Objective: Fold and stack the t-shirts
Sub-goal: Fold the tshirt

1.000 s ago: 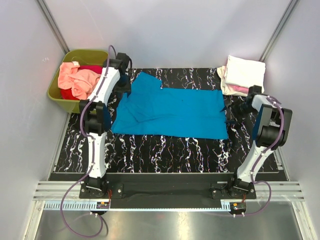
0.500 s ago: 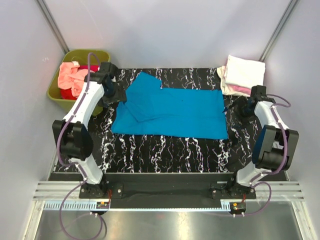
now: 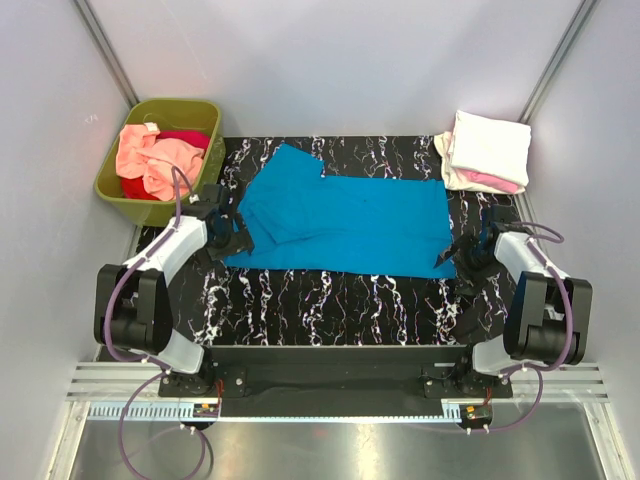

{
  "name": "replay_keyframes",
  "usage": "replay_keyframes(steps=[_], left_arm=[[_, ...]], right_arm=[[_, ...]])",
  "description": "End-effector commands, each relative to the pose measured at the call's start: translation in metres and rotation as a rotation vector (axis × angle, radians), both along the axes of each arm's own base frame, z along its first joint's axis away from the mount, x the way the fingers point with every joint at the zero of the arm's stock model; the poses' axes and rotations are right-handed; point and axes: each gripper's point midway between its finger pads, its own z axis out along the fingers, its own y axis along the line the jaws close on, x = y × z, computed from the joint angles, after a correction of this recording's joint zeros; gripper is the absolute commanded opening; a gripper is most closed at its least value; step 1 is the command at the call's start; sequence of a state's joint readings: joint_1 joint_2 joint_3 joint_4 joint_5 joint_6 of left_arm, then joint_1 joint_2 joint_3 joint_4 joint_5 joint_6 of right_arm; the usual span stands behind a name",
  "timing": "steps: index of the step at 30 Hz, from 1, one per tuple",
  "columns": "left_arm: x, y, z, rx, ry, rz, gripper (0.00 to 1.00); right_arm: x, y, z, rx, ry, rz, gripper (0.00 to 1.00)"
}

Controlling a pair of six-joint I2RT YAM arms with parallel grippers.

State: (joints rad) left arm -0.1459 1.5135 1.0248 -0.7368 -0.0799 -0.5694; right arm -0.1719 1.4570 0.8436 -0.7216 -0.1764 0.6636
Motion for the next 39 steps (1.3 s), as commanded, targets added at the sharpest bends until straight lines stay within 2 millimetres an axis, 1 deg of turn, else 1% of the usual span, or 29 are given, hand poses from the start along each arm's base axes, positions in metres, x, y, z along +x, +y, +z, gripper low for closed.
replay_keyframes(steps=[1,4,8,13,14,16,17,18,19,20,22,23,24,25,26,27,28,30,31,32,33,34,35,36,37,38,39], left_arm=[[0.03,0.001,0.01,-0.027,-0.144,0.073,0.88],[0.031,0.006,0.002,-0.013,-0.148,0.101,0.88],[0.027,0.011,-0.012,-0.001,-0.118,0.13,0.86],[0.02,0.014,-0.029,-0.001,-0.1,0.155,0.83],[0.02,0.016,-0.032,-0.001,-0.103,0.164,0.8],[0.021,0.016,-0.035,0.0,-0.101,0.169,0.77],[0.023,0.017,-0.035,0.002,-0.106,0.171,0.72],[0.023,0.017,-0.036,0.002,-0.106,0.171,0.65],[0.024,0.018,-0.036,0.006,-0.107,0.173,0.61],[0.026,0.018,-0.037,0.007,-0.11,0.174,0.53],[0.027,0.02,-0.04,0.018,-0.106,0.176,0.41],[0.028,0.02,-0.039,0.021,-0.112,0.176,0.34],[0.029,0.021,-0.04,0.024,-0.114,0.176,0.2],[0.029,0.022,-0.039,0.028,-0.116,0.176,0.13],[0.029,0.022,-0.039,0.029,-0.119,0.174,0.03],[0.029,0.022,-0.038,0.03,-0.116,0.172,0.0],[0.029,0.023,-0.036,0.035,-0.121,0.175,0.0],[0.022,0.024,-0.033,0.034,-0.114,0.18,0.0],[0.021,0.023,-0.025,0.027,-0.133,0.189,0.0],[0.012,0.024,-0.026,0.026,-0.115,0.191,0.0],[0.009,0.022,-0.017,0.012,-0.14,0.198,0.0],[0.004,0.021,-0.015,0.0,-0.139,0.199,0.0],[-0.008,0.021,-0.018,0.0,-0.115,0.201,0.0],[-0.014,0.02,-0.017,-0.007,-0.114,0.203,0.0],[-0.025,0.019,-0.016,-0.02,-0.109,0.204,0.0],[-0.032,0.018,-0.016,-0.029,-0.106,0.205,0.0],[-0.035,0.016,-0.009,-0.051,-0.128,0.208,0.0]], right_arm=[[0.016,-0.01,-0.004,-0.047,-0.043,0.011,0.83],[0.023,-0.014,-0.008,-0.059,-0.038,0.011,0.8],[0.024,-0.017,-0.016,-0.073,-0.017,0.012,0.76],[0.027,-0.019,-0.024,-0.08,-0.01,0.01,0.68],[0.028,-0.019,-0.027,-0.081,-0.006,0.01,0.62],[0.032,-0.021,-0.029,-0.084,-0.004,0.01,0.56],[0.032,-0.021,-0.03,-0.085,-0.001,0.009,0.51],[0.034,-0.022,-0.031,-0.086,-0.002,0.007,0.5],[0.037,-0.023,-0.032,-0.091,-0.003,0.004,0.49],[0.039,-0.024,-0.032,-0.094,-0.002,0.005,0.44],[0.042,-0.027,-0.033,-0.099,0.0,0.004,0.38],[0.043,-0.027,-0.033,-0.102,0.001,0.003,0.33],[0.044,-0.03,-0.033,-0.106,0.001,0.001,0.26],[0.045,-0.031,-0.033,-0.108,0.001,0.002,0.22],[0.044,-0.032,-0.033,-0.113,0.004,0.002,0.19],[0.043,-0.034,-0.033,-0.112,0.008,-0.002,0.14],[0.043,-0.036,-0.033,-0.124,0.007,0.001,0.11],[0.041,-0.043,-0.029,-0.158,0.017,-0.005,0.07],[0.041,-0.05,-0.025,-0.183,0.009,-0.017,0.06],[0.04,-0.056,-0.022,-0.208,0.009,-0.028,0.06],[0.04,-0.06,-0.018,-0.219,0.003,-0.04,0.05],[0.039,-0.068,-0.015,-0.229,0.006,-0.061,0.03],[0.038,-0.071,-0.014,-0.229,0.007,-0.075,0.02],[0.038,-0.075,-0.012,-0.23,0.009,-0.086,0.01],[0.037,-0.079,-0.011,-0.231,0.007,-0.097,0.0],[0.036,-0.08,-0.011,-0.232,0.009,-0.1,0.0],[0.034,-0.08,-0.011,-0.23,0.011,-0.104,0.0]])
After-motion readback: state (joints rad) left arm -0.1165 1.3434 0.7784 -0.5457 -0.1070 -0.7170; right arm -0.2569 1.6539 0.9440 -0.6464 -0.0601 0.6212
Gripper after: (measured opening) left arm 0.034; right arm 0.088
